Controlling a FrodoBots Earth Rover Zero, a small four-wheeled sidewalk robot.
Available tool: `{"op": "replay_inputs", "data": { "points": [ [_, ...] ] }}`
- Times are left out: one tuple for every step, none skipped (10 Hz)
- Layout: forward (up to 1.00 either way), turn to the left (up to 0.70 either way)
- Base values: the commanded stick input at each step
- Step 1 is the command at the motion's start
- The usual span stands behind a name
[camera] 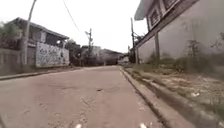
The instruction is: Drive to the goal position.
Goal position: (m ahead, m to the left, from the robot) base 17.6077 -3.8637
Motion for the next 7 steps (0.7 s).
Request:
{"op": "replay_inputs", "data": {
  "points": [
    [0.85,0.0],
    [0.85,0.0],
    [0.85,0.0],
    [0.85,0.0],
    [0.85,0.0],
    [0.85,0.0],
    [0.85,0.0]
  ]
}}
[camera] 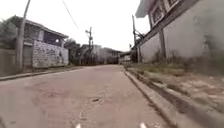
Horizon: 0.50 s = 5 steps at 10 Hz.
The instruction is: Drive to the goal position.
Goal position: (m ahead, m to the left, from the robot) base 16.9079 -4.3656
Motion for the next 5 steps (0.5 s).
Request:
{"op": "replay_inputs", "data": {
  "points": [
    [0.85,0.0],
    [0.85,0.0],
    [0.85,0.0],
    [0.85,0.0],
    [0.85,0.0]
  ]
}}
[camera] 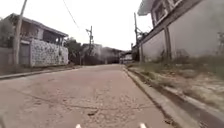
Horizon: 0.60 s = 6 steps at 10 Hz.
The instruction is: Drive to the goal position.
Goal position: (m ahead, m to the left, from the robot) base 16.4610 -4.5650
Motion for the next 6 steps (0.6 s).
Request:
{"op": "replay_inputs", "data": {
  "points": [
    [0.85,0.0],
    [0.85,0.0],
    [0.85,0.0],
    [0.85,0.0],
    [0.85,0.0],
    [0.85,0.0]
  ]
}}
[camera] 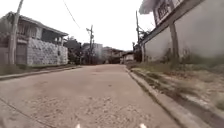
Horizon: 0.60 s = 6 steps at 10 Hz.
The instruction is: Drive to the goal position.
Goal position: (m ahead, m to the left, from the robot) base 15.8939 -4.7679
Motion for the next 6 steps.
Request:
{"op": "replay_inputs", "data": {
  "points": [
    [0.85,0.0],
    [0.85,0.0],
    [0.85,0.0],
    [0.85,0.0],
    [0.85,0.0],
    [0.85,0.0]
  ]
}}
